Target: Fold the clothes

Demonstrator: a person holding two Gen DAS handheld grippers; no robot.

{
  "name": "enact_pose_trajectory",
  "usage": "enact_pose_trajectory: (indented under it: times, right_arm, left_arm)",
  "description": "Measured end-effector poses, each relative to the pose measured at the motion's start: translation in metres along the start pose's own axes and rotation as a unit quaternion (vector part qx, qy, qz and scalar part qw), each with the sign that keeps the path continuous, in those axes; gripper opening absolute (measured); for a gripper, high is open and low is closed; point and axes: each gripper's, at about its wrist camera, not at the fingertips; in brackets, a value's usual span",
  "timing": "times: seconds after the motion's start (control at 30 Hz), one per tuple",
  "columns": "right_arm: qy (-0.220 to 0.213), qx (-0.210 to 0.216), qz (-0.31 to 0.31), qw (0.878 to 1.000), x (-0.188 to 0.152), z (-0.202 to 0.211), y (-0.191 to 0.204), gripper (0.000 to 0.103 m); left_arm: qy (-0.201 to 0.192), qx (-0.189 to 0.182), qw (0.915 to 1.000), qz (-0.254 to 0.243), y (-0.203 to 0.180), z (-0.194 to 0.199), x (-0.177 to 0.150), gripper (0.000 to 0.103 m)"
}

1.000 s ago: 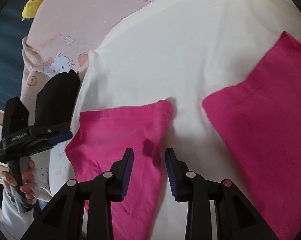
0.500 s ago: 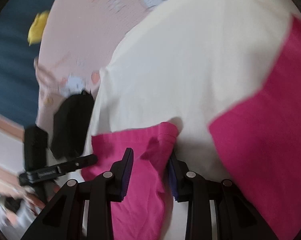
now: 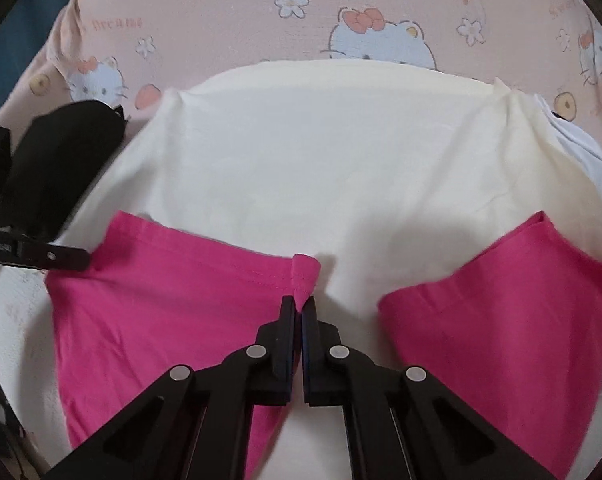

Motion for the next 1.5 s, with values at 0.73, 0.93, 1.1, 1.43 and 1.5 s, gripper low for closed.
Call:
enact_pose_trajectory:
  times: [0.73,0.93,1.1,1.43,1.5]
  right_arm:
    - [0.047,0.030,-0.108,0.993,-0.008,0.009,-0.038,0.002]
    - [0.040,0.049,-0.164,0.984,-0.003,0.015,-0.057,0.027]
    - [0.052,0.070,-0.167,0.982,-0.008,0.003,-0.048,0.038]
    - [0.060,0.067,-0.164,0.982,-0.007,-0.002,-0.043,0.045]
    - [0.061,0.065,-0.156,0.984,-0.006,-0.003,-0.041,0.045]
  left_arm:
    - [-0.033,-0.054,0.9969,0.047,0.004,0.023,0.024,0.004]
    - [-0.007,-0.030,0.9990,0.034,0.005,0.003,0.018,0.004]
    - [0.012,-0.016,0.9997,0.015,0.001,-0.011,0.019,0.004]
    - [-0.001,-0.042,0.9991,-0.005,0.015,-0.007,0.006,0.004]
    - [0.006,-0.019,0.9997,0.013,0.014,-0.001,0.007,0.004]
Point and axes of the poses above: each gripper's, at about its wrist camera, not at the fingertips, and z roughly against the way its jaws point, y to its left, x to its top, and after that the axes turned 15 degrees about -y, right-handed
